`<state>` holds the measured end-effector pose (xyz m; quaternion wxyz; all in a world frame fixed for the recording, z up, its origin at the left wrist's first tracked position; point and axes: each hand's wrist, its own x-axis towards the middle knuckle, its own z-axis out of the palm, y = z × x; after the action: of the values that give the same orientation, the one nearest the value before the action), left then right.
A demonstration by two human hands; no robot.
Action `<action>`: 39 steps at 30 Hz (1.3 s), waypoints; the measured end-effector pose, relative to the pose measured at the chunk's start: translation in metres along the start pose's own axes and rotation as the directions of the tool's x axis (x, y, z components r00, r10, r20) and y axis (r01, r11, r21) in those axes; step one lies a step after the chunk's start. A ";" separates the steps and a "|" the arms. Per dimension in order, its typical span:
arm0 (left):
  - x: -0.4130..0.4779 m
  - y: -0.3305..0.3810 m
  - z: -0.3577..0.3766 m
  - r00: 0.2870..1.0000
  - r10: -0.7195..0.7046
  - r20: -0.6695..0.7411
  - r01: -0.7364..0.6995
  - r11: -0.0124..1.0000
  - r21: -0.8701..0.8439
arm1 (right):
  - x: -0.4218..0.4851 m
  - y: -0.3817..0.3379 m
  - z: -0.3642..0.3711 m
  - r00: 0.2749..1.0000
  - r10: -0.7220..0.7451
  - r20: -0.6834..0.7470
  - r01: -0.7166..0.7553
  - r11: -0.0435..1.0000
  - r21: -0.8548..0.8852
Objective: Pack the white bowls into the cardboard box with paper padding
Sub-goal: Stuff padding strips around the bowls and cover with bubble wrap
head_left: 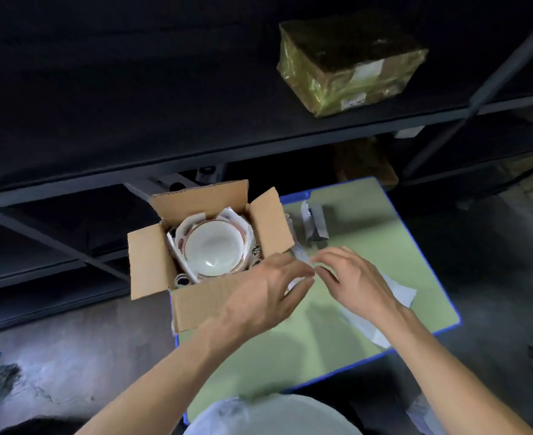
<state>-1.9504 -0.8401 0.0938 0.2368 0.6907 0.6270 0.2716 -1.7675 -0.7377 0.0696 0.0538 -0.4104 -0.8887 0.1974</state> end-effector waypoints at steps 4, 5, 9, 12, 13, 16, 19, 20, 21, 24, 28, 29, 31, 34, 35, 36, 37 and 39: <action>0.040 0.007 0.039 0.990 -0.098 0.098 0.088 0.991 0.099 | 0.011 0.042 -0.007 0.993 0.100 0.058 -0.098 0.995 -0.029; 0.052 0.006 0.048 0.976 -0.162 0.147 0.141 0.979 0.148 | 0.014 0.051 -0.008 0.990 0.122 0.076 -0.119 0.992 -0.033; 0.105 -0.006 0.075 0.901 -0.384 0.201 0.304 0.890 0.339 | 0.027 0.086 -0.007 0.970 0.186 0.159 -0.186 0.982 -0.019; 0.141 -0.019 0.092 0.854 -0.500 0.148 0.439 0.842 0.313 | 0.035 0.108 0.001 0.946 0.214 0.244 -0.220 0.975 -0.003; 0.150 -0.024 0.098 0.837 -0.534 0.120 0.481 0.822 0.305 | 0.038 0.114 0.005 0.936 0.220 0.276 -0.228 0.974 -0.002; 0.172 -0.038 0.111 0.789 -0.608 0.085 0.567 0.774 0.282 | 0.047 0.128 0.014 0.912 0.230 0.339 -0.249 0.969 0.012; 0.183 -0.052 0.120 0.802 -0.594 0.061 0.557 0.781 0.282 | 0.060 0.135 0.021 0.899 0.233 0.372 -0.254 0.967 0.009; 0.186 -0.055 0.123 0.807 -0.587 0.064 0.545 0.783 0.299 | 0.065 0.137 0.023 0.893 0.236 0.383 -0.257 0.966 0.004; 0.188 -0.057 0.126 0.810 -0.582 0.076 0.532 0.783 0.323 | 0.069 0.139 0.025 0.887 0.241 0.393 -0.261 0.965 -0.003; 0.194 -0.060 0.137 0.794 -0.601 0.095 0.541 0.769 0.341 | 0.077 0.143 0.032 0.873 0.256 0.416 -0.278 0.961 -0.010; 0.189 -0.057 0.144 0.761 -0.647 0.049 0.615 0.744 0.260 | 0.080 0.147 0.037 0.871 0.263 0.415 -0.317 0.946 0.063; 0.186 -0.055 0.145 0.767 -0.641 0.038 0.617 0.752 0.232 | 0.080 0.147 0.037 0.874 0.269 0.405 -0.337 0.936 0.104; 0.181 -0.049 0.142 0.774 -0.632 0.018 0.622 0.767 0.159 | 0.080 0.146 0.035 0.875 0.299 0.382 -0.393 0.898 0.198; 0.170 -0.036 0.137 0.801 -0.598 -0.024 0.598 0.797 0.087 | 0.079 0.142 0.034 0.842 0.375 0.388 -0.512 0.780 0.360; 0.166 -0.032 0.137 0.814 -0.580 -0.031 0.580 0.810 0.089 | 0.078 0.140 0.034 0.835 0.389 0.389 -0.534 0.742 0.405; 0.162 -0.028 0.136 0.827 -0.561 -0.029 0.561 0.822 0.102 | 0.078 0.137 0.034 0.831 0.400 0.385 -0.547 0.710 0.444; 0.157 -0.025 0.135 0.841 -0.540 -0.020 0.538 0.834 0.120 | 0.078 0.134 0.033 0.830 0.408 0.380 -0.554 0.681 0.479; 0.146 -0.017 0.133 0.877 -0.480 -0.003 0.476 0.869 0.132 | 0.077 0.129 0.032 0.835 0.412 0.366 -0.551 0.643 0.532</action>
<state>-1.8642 -0.6913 -0.0044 0.2608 0.5318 0.7910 0.1532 -1.7349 -0.6144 -0.0155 0.0356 -0.5684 -0.6315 0.5261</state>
